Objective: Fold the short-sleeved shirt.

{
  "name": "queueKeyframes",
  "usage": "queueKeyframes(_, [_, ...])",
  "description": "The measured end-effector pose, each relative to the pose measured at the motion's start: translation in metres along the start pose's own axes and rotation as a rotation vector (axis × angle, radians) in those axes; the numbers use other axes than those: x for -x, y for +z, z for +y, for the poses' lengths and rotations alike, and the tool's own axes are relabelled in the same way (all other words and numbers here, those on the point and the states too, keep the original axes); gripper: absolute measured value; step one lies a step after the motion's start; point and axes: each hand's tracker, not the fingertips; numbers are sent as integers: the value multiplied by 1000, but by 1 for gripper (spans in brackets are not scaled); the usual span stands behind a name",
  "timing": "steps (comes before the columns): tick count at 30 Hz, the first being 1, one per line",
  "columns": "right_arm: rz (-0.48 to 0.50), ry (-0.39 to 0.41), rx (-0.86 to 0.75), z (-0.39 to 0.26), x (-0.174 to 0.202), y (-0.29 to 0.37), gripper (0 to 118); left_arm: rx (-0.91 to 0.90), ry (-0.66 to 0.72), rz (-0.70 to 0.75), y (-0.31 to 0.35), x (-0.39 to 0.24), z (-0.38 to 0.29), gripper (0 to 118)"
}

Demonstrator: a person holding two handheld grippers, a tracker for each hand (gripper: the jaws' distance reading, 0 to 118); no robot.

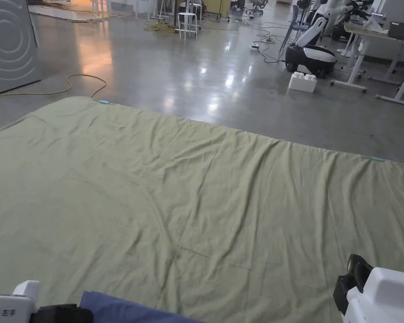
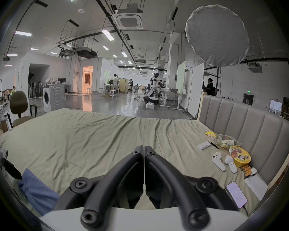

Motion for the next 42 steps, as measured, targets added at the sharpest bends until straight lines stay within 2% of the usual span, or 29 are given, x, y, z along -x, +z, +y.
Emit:
queueKeyframes(3, [2,6,19,-5,0,1,1,-119,45,-129,1,10,-3,89])
queueKeyframes(6, [5,7,36,-10,0,1,1,-60,199,-270,-13,19,-5,89])
queueKeyframes(9, [9,12,52,-13,1,1,1,-43,145,-295,-25,13,-7,87])
queueKeyframes(11, [11,15,58,-14,2,1,1,-39,101,-270,-31,7,-6,80])
queueKeyframes(13, [13,18,60,-14,2,2,1,-30,106,-229,-34,5,-3,54])
queueKeyframes(15, [16,19,63,-15,3,1,1,-27,80,-126,-38,3,-2,18])
queueKeyframes(16, [18,19,65,-16,4,1,1,-17,50,-92,-40,2,-3,18])
queueKeyframes(17, [20,19,67,-16,4,0,1,-23,47,-117,-40,2,-4,17])
queueKeyframes(20, [26,25,71,-18,3,1,1,-19,85,-113,-37,-1,-1,12])
queueKeyframes(22, [23,29,68,-19,0,2,1,-33,8,-72,-31,-19,-10,11])
queueKeyframes(24, [21,27,73,-19,-3,1,1,-44,-8,-64,-25,-30,-11,10])
queueKeyframes(31, [8,19,70,-17,-13,1,1,-101,-63,-42,13,-65,0,10])
queueKeyframes(42, [1,8,61,-15,-18,-1,1,-172,-174,133,79,-78,21,9])
